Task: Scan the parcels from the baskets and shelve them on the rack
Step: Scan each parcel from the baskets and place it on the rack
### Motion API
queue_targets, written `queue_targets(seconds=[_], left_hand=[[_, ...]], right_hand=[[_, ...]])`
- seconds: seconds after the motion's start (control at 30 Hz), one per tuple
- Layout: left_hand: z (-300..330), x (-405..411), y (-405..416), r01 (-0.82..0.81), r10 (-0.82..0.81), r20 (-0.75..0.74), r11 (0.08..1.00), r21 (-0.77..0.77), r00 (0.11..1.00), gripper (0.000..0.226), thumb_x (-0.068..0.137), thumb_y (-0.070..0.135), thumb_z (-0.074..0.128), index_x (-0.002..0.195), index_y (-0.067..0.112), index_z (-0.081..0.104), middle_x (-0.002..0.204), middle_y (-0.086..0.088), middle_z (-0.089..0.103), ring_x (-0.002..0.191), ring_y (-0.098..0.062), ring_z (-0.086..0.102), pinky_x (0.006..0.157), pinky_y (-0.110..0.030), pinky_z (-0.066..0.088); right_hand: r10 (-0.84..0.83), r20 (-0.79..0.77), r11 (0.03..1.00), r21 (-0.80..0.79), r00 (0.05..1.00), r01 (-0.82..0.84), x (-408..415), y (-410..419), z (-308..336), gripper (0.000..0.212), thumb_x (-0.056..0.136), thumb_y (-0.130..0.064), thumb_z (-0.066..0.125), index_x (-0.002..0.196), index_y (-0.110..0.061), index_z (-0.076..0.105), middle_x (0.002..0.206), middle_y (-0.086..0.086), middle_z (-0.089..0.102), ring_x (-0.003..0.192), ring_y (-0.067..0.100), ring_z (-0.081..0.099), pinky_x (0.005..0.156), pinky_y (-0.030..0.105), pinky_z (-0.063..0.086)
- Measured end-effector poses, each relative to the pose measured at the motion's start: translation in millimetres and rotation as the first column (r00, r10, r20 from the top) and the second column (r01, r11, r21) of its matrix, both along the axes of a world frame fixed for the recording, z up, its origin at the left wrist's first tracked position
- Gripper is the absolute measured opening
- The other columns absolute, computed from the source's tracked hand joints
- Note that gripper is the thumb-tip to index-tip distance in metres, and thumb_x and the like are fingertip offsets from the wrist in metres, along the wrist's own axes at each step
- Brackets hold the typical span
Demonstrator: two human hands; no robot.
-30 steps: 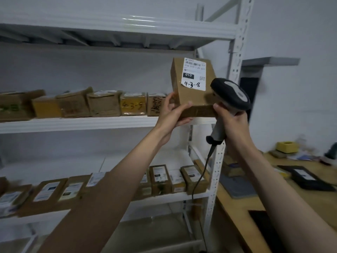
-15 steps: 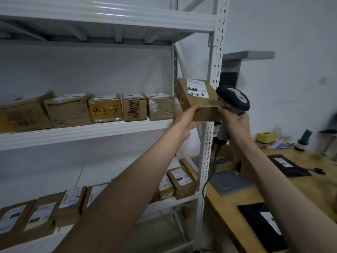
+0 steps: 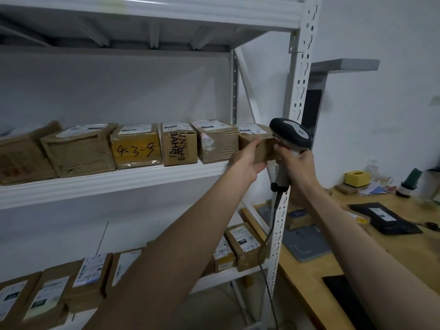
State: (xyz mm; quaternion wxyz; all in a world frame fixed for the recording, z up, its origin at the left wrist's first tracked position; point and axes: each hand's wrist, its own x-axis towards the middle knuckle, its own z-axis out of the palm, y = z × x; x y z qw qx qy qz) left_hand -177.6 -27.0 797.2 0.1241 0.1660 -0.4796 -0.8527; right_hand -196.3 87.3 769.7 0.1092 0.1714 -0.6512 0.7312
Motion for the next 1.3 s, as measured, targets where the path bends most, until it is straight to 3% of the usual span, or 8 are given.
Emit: queue_targets(seconds=[0.23,0.4,0.47,0.57,0.7,0.9,1.1,1.3], left_hand=[[-10,-11,-17,0.08,-0.079,0.026,0.997,-0.008,0.997,0.068,0.087,0.026,0.079,0.144,0.007,0.047,0.143,-0.024,0.051,0.124,-0.038,0.059,0.1,-0.043,0.053],[-37,2,-19,0.177,-0.164,0.132,0.979,-0.098,0.978,0.072,0.091,0.043,0.072,0.148,0.007,0.046,0.15,-0.019,0.048,0.132,-0.035,0.055,0.097,-0.037,0.053],[-58,12,-20,0.205,-0.176,0.177,0.965,-0.164,0.968,0.058,0.096,0.048,0.064,0.135,0.006,0.057,0.129,-0.012,0.064,0.114,-0.029,0.066,0.092,-0.034,0.055],[-101,28,-13,0.306,-0.226,0.274,0.905,-0.296,0.935,0.032,0.096,0.044,0.062,0.097,0.011,0.064,0.094,-0.005,0.068,0.083,-0.019,0.066,0.075,-0.029,0.054],[-182,37,19,0.495,-0.351,0.417,0.809,-0.315,0.838,0.022,0.095,0.037,0.061,0.089,0.016,0.062,0.079,-0.001,0.066,0.077,-0.016,0.064,0.076,-0.028,0.052],[-307,54,114,0.757,-0.486,0.631,0.598,-0.264,0.604,0.022,0.098,0.038,0.057,0.09,0.018,0.063,0.09,-0.001,0.069,0.081,-0.014,0.066,0.069,-0.026,0.05],[-412,121,236,0.948,-0.572,0.762,0.262,-0.18,0.303,0.023,0.1,0.037,0.055,0.098,0.017,0.065,0.092,-0.002,0.071,0.082,-0.015,0.067,0.07,-0.027,0.051],[-507,198,311,0.994,-0.531,0.845,-0.044,-0.098,0.06,0.018,0.098,0.031,0.055,0.098,0.016,0.066,0.093,-0.005,0.07,0.074,-0.015,0.066,0.067,-0.025,0.05]], right_hand=[[0.065,-0.001,0.998,0.003,0.998,-0.065,-14,-22,-9,0.033,0.093,-0.016,0.071,0.125,-0.016,0.065,0.12,0.005,0.071,0.118,0.02,0.064,0.109,0.051,0.048],[0.04,0.029,0.999,0.004,0.999,-0.04,-11,-27,-23,0.028,0.091,-0.013,0.073,0.118,-0.013,0.065,0.108,0.003,0.072,0.103,0.018,0.069,0.094,0.049,0.059],[0.027,0.093,0.999,-0.025,0.995,-0.025,-3,-20,-39,0.032,0.091,-0.009,0.071,0.12,-0.002,0.064,0.105,0.008,0.069,0.097,0.021,0.068,0.084,0.045,0.062],[0.009,0.201,0.997,-0.081,0.98,0.008,24,5,-75,0.028,0.09,-0.007,0.068,0.116,0.002,0.064,0.096,0.011,0.066,0.082,0.02,0.067,0.071,0.039,0.062],[-0.045,0.381,0.99,-0.109,0.924,0.093,75,57,-139,0.012,0.096,-0.007,0.063,0.107,-0.001,0.065,0.086,0.012,0.062,0.068,0.019,0.063,0.065,0.035,0.062],[-0.213,0.653,0.921,-0.115,0.727,0.373,165,148,-248,0.006,0.099,-0.008,0.06,0.105,-0.006,0.062,0.076,0.013,0.061,0.055,0.019,0.059,0.058,0.032,0.06],[-0.33,0.845,0.72,-0.063,0.42,0.691,271,225,-344,0.011,0.098,-0.009,0.06,0.107,-0.005,0.058,0.071,0.012,0.059,0.05,0.019,0.053,0.047,0.029,0.049],[-0.408,0.903,0.534,0.114,0.137,0.838,377,272,-443,0.008,0.095,-0.014,0.064,0.097,-0.007,0.062,0.071,0.01,0.059,0.051,0.02,0.052,0.049,0.03,0.046]])
